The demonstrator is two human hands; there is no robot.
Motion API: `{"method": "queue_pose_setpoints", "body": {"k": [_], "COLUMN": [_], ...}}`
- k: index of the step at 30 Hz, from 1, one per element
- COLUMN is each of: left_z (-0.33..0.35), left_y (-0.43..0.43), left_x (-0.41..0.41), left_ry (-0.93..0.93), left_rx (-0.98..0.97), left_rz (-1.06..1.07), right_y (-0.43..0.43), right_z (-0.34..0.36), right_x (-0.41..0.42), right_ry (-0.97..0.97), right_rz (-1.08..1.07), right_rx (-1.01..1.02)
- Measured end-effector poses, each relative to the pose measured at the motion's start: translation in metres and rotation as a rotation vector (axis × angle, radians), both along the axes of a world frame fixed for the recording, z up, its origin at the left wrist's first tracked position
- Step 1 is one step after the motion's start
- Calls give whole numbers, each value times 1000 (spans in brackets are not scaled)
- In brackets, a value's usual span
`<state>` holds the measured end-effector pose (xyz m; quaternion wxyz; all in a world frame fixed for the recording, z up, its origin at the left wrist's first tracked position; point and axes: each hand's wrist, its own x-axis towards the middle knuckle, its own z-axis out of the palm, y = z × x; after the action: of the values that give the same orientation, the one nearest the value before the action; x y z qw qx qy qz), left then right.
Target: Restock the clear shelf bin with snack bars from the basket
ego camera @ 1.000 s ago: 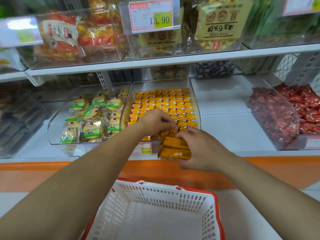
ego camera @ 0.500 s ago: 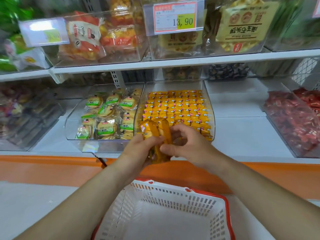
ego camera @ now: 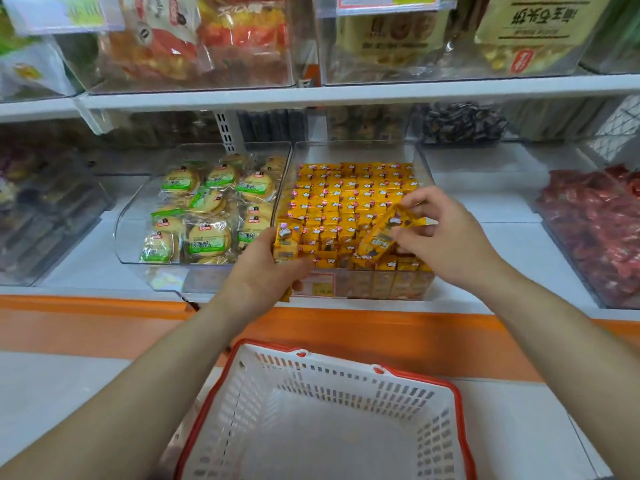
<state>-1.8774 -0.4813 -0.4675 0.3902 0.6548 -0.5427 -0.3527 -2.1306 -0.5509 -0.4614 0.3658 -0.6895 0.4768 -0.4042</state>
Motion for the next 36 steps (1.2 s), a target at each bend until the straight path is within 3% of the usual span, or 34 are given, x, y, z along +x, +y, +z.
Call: {"method": "queue_pose_setpoints", "body": {"k": [7,10,14,16,25,29,32,34,36], "left_z": [-9,-11,-13,-12,-7,-5,-4,-1,5], "left_y": [-4,-5,-6,-6,-12,-14,-14,-14,-16], "left_x": [-5,-6,-7,-8,-31,-31,-34,-34,-32], "left_ry": [60,78,97,112,151,219,298,419,492], "left_rx": [21,52,46,26,-68,-92,-91,-100,-117], "left_rz": [3,-4,-9,-3,74,88,98,152,206], "right_y": [0,1,1,0,-15,-16,-6,2,5], "right_z": [8,11,7,4,-1,8,12,11,7], "right_x": [1,3,15,25,19,18,24,30,32], "right_ry": [326,426,755,801,518,27,-375,-375,-109], "right_rz": [26,91,132,122,134,-16,78,168,196], "right_rx": [-254,-275,-306,-302,-97,84,306,369,278]}}
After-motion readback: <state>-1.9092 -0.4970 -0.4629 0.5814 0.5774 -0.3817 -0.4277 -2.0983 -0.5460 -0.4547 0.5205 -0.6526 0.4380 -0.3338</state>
